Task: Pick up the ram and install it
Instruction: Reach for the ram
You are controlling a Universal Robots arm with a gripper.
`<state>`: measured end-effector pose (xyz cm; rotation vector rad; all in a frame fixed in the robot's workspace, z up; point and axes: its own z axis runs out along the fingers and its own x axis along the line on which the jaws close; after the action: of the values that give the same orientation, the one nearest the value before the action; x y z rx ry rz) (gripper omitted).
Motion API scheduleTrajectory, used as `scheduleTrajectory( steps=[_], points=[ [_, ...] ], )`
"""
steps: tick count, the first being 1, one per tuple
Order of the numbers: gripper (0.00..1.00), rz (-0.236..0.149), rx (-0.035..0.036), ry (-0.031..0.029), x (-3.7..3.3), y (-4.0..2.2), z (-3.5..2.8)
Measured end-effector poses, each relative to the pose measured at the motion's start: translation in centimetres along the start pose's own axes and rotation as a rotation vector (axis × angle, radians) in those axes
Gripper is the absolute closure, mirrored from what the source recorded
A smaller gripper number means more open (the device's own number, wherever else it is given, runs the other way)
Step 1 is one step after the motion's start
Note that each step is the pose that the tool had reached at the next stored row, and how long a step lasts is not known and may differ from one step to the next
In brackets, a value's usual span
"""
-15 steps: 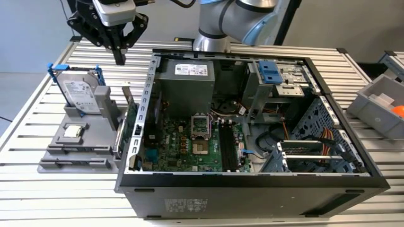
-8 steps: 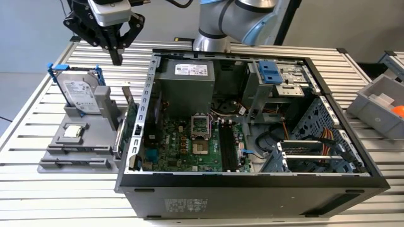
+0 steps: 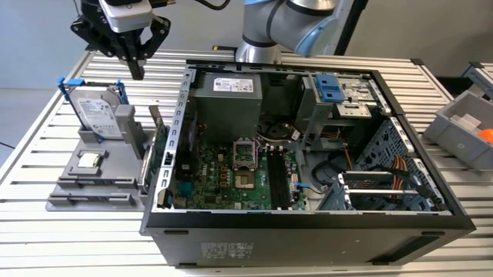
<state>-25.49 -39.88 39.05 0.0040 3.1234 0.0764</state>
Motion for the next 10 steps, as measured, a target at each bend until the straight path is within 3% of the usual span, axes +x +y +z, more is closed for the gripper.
scheduleTrajectory(
  steps=[10],
  points=[
    [1.00,-0.002,0.0001,0.0023,1.15,0.00,0.00]
  ],
)
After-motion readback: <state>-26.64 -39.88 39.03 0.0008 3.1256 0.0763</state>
